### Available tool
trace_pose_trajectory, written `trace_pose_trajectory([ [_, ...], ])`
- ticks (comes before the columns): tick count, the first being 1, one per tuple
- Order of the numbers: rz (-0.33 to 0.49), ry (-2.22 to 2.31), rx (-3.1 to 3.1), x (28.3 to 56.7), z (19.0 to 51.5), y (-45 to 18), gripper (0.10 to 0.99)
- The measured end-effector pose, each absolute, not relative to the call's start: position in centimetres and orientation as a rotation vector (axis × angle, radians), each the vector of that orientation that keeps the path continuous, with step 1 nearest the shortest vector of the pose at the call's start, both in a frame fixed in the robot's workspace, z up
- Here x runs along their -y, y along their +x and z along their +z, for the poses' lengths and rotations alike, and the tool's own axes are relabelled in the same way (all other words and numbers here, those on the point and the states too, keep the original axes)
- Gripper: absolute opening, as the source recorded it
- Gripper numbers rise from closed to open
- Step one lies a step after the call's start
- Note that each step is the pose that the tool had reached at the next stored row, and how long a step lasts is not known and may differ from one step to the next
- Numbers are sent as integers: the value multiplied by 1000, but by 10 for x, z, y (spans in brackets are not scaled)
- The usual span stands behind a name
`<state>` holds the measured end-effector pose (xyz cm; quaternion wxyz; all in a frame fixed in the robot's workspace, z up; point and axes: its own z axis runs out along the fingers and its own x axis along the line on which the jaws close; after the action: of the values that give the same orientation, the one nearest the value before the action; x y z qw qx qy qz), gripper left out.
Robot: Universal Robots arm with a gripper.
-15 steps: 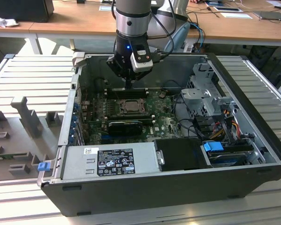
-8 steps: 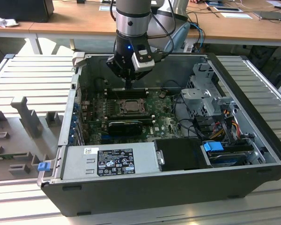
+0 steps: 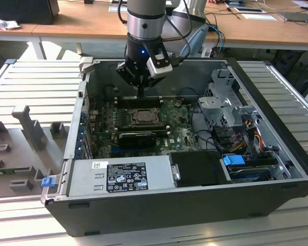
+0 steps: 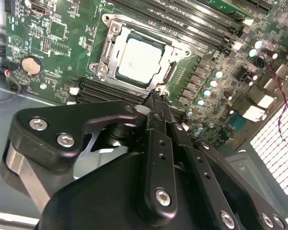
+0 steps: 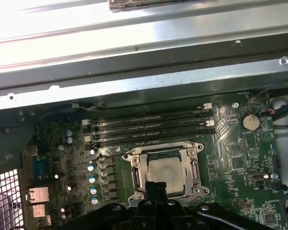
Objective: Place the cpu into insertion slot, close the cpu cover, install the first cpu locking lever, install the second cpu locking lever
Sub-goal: 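Install the first cpu locking lever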
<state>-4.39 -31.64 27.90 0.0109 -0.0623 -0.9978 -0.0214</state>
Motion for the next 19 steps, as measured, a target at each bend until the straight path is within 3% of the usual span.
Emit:
trace_pose_trajectory([
  [19, -66, 88, 3127, 316, 278, -44, 106],
])
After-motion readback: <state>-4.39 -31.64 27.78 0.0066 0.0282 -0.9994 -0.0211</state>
